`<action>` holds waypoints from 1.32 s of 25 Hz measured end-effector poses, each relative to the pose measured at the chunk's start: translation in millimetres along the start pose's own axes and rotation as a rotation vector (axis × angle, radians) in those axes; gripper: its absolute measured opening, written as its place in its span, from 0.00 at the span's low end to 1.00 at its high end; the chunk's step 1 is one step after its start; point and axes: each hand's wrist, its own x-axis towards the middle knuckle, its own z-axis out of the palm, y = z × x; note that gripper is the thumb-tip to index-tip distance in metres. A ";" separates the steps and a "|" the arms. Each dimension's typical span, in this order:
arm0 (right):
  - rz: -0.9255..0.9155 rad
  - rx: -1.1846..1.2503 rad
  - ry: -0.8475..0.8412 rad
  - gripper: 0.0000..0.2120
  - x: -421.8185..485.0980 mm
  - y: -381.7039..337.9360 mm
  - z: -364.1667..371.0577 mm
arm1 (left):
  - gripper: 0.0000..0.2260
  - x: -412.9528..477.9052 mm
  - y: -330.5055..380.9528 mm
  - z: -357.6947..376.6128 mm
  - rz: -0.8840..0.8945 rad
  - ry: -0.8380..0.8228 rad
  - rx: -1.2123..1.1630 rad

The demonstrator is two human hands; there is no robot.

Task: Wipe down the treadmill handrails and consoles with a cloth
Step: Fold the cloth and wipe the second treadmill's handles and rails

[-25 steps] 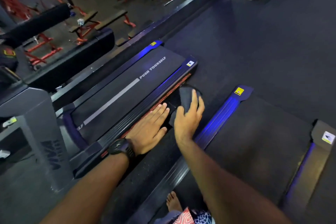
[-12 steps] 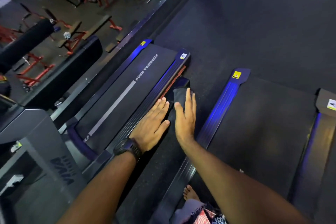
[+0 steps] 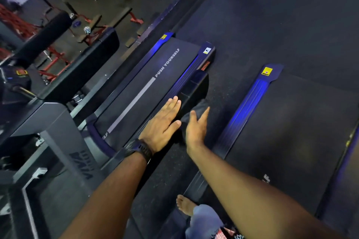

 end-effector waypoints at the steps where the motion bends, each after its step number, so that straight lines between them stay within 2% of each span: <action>1: -0.065 -0.016 -0.019 0.33 -17.0 -2.0 0.1 | 0.31 0.1 0.3 -0.7 -0.003 -0.005 -0.014; 3: -0.302 -0.053 -0.020 0.33 -29.7 -3.6 0.7 | 0.31 1.9 0.7 -2.4 -0.010 -0.025 -0.036; 4: -0.339 -0.050 -0.008 0.32 -17.4 -5.8 0.6 | 0.31 1.1 1.2 -2.8 -0.014 -0.030 -0.040; 5: -0.264 -0.026 0.024 0.32 -3.6 -5.9 2.9 | 0.31 -0.4 0.5 -3.7 -0.023 -0.027 -0.045; 7: 0.024 0.062 0.062 0.31 -1.0 0.7 8.2 | 0.31 -5.8 -0.8 -4.0 -0.042 -0.030 -0.054; 8: 0.059 0.058 0.045 0.31 -14.4 2.8 8.5 | 0.31 -8.6 0.1 -3.8 -0.044 -0.027 -0.063; 11: -0.265 -0.031 -0.004 0.33 -40.9 -1.7 9.2 | 0.31 -11.4 0.9 -5.5 -0.049 -0.023 -0.092; 12: -0.306 -0.051 0.006 0.32 -27.7 -2.2 8.6 | 0.31 -11.8 -0.1 -5.9 -0.049 -0.017 -0.092; 15: 0.017 0.001 0.029 0.31 -12.3 1.3 11.1 | 0.32 -12.2 -1.7 -4.9 -0.060 -0.025 -0.088; 16: 0.016 -0.001 0.007 0.32 -24.9 4.0 10.5 | 0.32 -13.2 -0.7 -4.8 -0.066 -0.033 -0.091; 19: -0.335 -0.042 -0.031 0.31 -51.0 -3.0 10.3 | 0.33 -13.2 1.0 -7.0 -0.074 -0.036 -0.102; 20: -0.368 -0.056 -0.017 0.31 -37.1 -3.8 10.6 | 0.33 -13.6 0.7 -7.1 -0.075 -0.034 -0.104; 21: -0.286 -0.049 0.001 0.31 -24.4 -0.6 11.1 | 0.33 -15.6 -0.1 -6.0 -0.079 -0.028 -0.100; 23: 0.001 0.023 0.002 0.32 -22.9 2.7 11.5 | 0.32 -20.9 -1.8 -4.6 -0.090 -0.021 -0.088; 24: 0.030 0.014 -0.019 0.32 -34.1 5.1 10.4 | 0.32 -23.3 -2.2 -4.4 -0.094 -0.021 -0.088; 27: -0.319 -0.062 -0.042 0.33 -52.6 1.0 6.6 | 0.33 -28.5 -0.7 -4.6 -0.108 -0.021 -0.091; 28: -0.336 -0.065 -0.021 0.32 -36.8 -1.7 5.5 | 0.33 -30.6 0.2 -4.8 -0.111 -0.022 -0.088; 31: 0.083 0.034 0.019 0.32 -22.0 3.2 10.6 | 0.33 -40.3 -1.2 -4.8 -0.128 -0.027 -0.068; 32: 0.078 0.024 -0.012 0.32 -37.9 4.7 10.8 | 0.33 -42.4 -1.8 -5.3 -0.129 -0.033 -0.063; 33: -0.029 -0.014 -0.048 0.33 -57.4 1.8 11.9 | 0.33 -43.0 -2.5 -6.1 -0.130 -0.035 -0.064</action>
